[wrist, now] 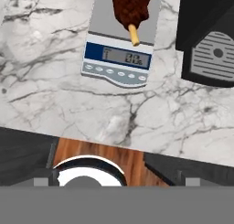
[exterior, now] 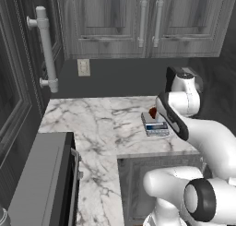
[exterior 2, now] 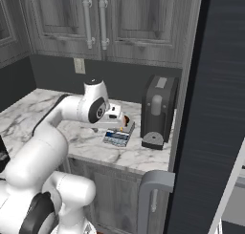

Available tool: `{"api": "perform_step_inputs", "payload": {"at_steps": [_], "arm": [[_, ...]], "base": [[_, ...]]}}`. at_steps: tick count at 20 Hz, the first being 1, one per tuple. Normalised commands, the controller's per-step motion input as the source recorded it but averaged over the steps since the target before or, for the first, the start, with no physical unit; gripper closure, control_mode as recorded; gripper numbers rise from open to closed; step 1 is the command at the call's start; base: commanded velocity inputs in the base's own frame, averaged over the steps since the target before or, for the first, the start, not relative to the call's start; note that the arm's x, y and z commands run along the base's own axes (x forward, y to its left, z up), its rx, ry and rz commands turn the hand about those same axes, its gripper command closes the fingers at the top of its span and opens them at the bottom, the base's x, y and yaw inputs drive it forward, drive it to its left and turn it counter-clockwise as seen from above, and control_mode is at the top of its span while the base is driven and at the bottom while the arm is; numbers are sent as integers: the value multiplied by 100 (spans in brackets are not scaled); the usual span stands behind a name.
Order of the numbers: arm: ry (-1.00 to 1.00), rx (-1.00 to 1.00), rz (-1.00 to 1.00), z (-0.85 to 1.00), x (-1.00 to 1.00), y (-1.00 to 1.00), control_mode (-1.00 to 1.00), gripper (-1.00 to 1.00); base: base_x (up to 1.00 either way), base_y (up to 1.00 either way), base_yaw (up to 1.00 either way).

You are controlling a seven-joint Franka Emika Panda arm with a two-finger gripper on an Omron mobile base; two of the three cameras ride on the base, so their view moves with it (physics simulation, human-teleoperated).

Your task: Take the steak from the fridge and place it on the digital scale on the counter by the fridge. Wait a few seconds for a reading, then move it to the plate on the dining counter.

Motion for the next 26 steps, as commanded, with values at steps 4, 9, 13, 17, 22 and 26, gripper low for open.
{"api": "perform_step_inputs", "payload": {"at_steps": [4, 9, 13, 17, 22, 26], "arm": [[0, 0, 0, -26, 58, -51, -100, -100], [-2, 0, 0, -8, 42, -3, -100, -100], [-11, 0, 0, -1, 10, 4, -100, -100], [-14, 0, 0, -13, 21, 14, -100, -100], [-19, 0, 0, -37, 18, 21, -100, -100], [-14, 0, 0, -16, 32, 16, -100, -100]], "base": [[0, 0, 0], [0, 0, 0], [0, 0, 0], [0, 0, 0], [0, 0, 0], [0, 0, 0]]}}
